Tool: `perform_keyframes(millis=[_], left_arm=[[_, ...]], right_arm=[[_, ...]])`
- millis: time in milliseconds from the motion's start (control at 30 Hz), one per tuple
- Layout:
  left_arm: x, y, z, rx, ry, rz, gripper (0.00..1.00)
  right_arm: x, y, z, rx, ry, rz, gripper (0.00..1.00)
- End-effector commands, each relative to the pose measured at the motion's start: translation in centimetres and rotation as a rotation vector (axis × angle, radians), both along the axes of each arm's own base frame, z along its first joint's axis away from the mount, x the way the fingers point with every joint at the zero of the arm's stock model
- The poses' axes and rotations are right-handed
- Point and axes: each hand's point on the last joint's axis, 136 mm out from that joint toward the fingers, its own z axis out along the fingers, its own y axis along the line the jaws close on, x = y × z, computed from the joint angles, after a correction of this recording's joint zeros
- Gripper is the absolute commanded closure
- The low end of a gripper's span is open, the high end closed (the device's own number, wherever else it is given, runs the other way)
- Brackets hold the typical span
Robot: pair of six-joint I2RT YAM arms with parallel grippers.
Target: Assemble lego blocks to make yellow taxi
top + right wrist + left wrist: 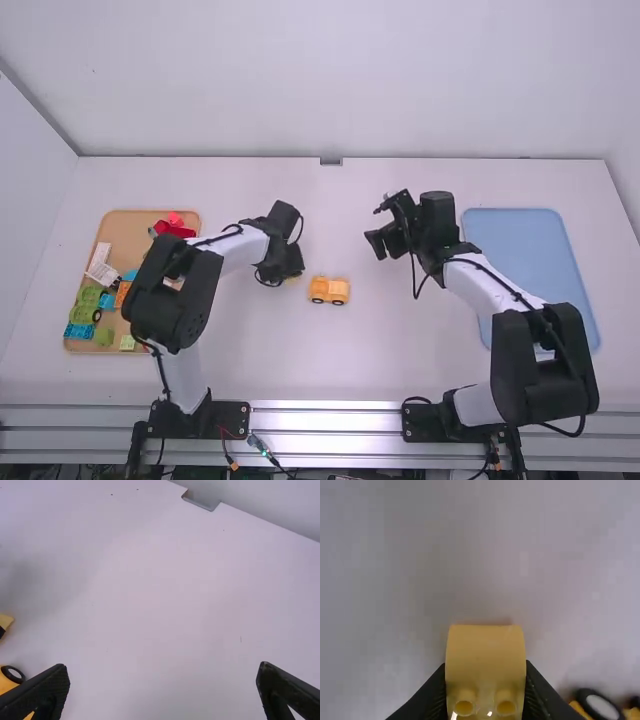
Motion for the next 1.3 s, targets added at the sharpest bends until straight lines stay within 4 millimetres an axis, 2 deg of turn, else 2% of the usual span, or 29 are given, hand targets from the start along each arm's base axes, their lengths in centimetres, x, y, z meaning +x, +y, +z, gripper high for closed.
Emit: perform_keyframes(millis=[0,67,167,233,333,467,600,633,667,700,767,800,833,933,1067,1133,1167,1233,1267], left_arm=[[-1.5,0.7,-1.1,-0.025,0.115,0.345,0.98],[-2.4,1.2,-1.2,-0.040,0.196,0.642,0.98],[-3.2,1.6,-1.3,-0.040,0.256,0.895,0.96],[-3.0,2.1,-1.4,-0.033,0.246,1.022,0.94],[-2.6,2.6,-1.4,-0.029,0.224,1.140,0.95],[-3.2,3.8,-1.5,0.014,0.217,1.309,0.98],[-3.5,3.9,-1.5,0.021,0.229,1.321,0.97],[-3.6,3.9,-1.5,0.023,0.230,1.321,0.83],[-3.6,3.9,-1.5,0.024,0.229,1.315,0.55],[-3.5,3.9,-1.5,0.023,0.227,1.302,0.37],[-3.1,3.7,-1.5,0.015,0.211,1.241,0.15],[-3.0,3.7,-1.5,0.015,0.210,1.237,0.13],[-2.8,3.6,-1.5,0.009,0.200,1.205,0.01],[-2.5,3.5,-1.4,0.005,0.193,1.179,0.01],[-2.7,3.7,-0.1,0.027,0.199,1.152,0.01],[-2.5,3.6,1.5,0.042,0.194,1.062,0.01],[-2.5,3.6,1.5,0.042,0.194,1.062,0.01],[-1.5,3.4,4.4,0.062,0.161,0.886,0.01],[-1.3,3.4,5.0,0.071,0.151,0.836,0.01]], right_arm=[[-0.3,0.1,0.6,0.007,-0.013,0.007,0.01],[-0.4,0.1,0.6,0.007,-0.010,0.007,0.01],[-0.5,0.1,0.5,0.005,-0.005,0.007,0.01],[-0.5,0.1,0.4,0.004,0.000,0.007,0.01],[-0.6,0.1,0.4,0.005,0.002,0.007,0.01],[-0.6,0.1,0.4,0.004,0.001,0.007,0.01],[-0.6,0.1,0.4,0.004,0.001,0.007,0.01],[-0.5,0.1,0.4,0.004,0.001,0.007,0.01],[-0.5,0.1,0.4,0.004,0.001,0.007,0.01],[-0.5,0.1,0.4,0.004,0.001,0.007,0.01],[-0.5,0.1,0.4,0.004,0.001,0.007,0.01],[-0.6,0.1,0.4,0.004,0.001,0.007,0.01],[-0.6,0.1,0.4,0.004,0.001,0.007,0.01],[-0.5,0.1,0.4,0.004,0.001,0.007,0.01],[-0.5,0.1,0.4,0.004,0.001,0.007,0.01],[-0.6,0.1,0.4,0.004,0.002,0.007,0.01],[-0.6,0.1,0.4,0.004,0.002,0.007,0.01],[-0.5,0.1,0.4,0.005,0.000,0.007,0.01],[-0.5,0.1,0.4,0.004,0.000,0.007,0.01]])
